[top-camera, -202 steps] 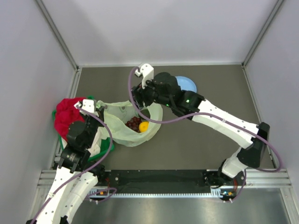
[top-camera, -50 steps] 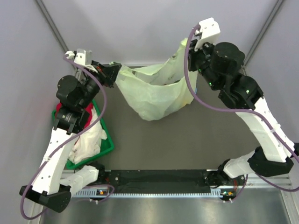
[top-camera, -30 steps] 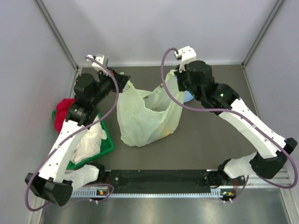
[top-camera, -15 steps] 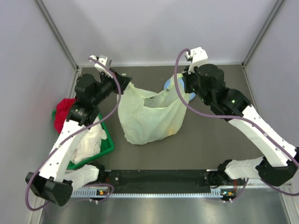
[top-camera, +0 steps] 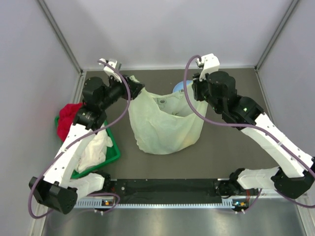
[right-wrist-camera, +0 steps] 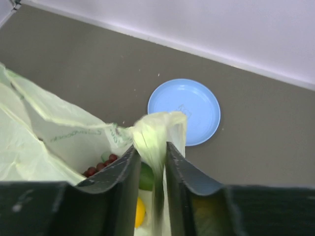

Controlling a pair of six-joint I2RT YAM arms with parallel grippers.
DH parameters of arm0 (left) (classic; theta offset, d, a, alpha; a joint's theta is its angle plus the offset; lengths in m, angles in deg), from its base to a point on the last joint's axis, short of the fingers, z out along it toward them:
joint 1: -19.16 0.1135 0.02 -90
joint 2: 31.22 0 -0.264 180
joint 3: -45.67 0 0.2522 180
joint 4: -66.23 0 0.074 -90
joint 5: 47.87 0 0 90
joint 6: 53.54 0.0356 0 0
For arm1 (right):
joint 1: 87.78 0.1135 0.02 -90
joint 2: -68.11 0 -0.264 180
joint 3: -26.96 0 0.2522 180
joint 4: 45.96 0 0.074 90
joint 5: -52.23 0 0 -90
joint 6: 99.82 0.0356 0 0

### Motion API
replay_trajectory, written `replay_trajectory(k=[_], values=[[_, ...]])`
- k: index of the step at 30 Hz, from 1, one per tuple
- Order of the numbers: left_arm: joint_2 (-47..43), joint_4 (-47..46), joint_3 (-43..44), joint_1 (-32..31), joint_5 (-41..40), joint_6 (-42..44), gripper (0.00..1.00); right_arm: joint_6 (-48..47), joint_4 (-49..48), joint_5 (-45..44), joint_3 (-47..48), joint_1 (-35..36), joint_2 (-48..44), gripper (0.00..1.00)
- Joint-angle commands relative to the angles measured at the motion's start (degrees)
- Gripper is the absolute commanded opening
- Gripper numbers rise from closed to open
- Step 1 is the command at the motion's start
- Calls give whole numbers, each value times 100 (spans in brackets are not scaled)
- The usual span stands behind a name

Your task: Place the fruits into the plastic bag

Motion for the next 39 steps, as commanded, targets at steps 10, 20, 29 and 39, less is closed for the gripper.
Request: replay_trajectory(k=[10, 20, 29, 39], values=[[-773, 168, -225, 24, -215, 269, 99, 175, -223, 591, -280, -30, -638, 83], [-1477, 370, -331, 24, -1689, 586, 99, 420, -135, 1606, 27, -895, -981, 96], [-827, 1135, 355, 978, -2731, 456, 99, 1175, -301, 3331, -516, -3535, -1209, 98], [-1020, 1240, -137, 1835, -2676, -249, 99, 1256, -319, 2921, -1606, -4302, -1965, 99]])
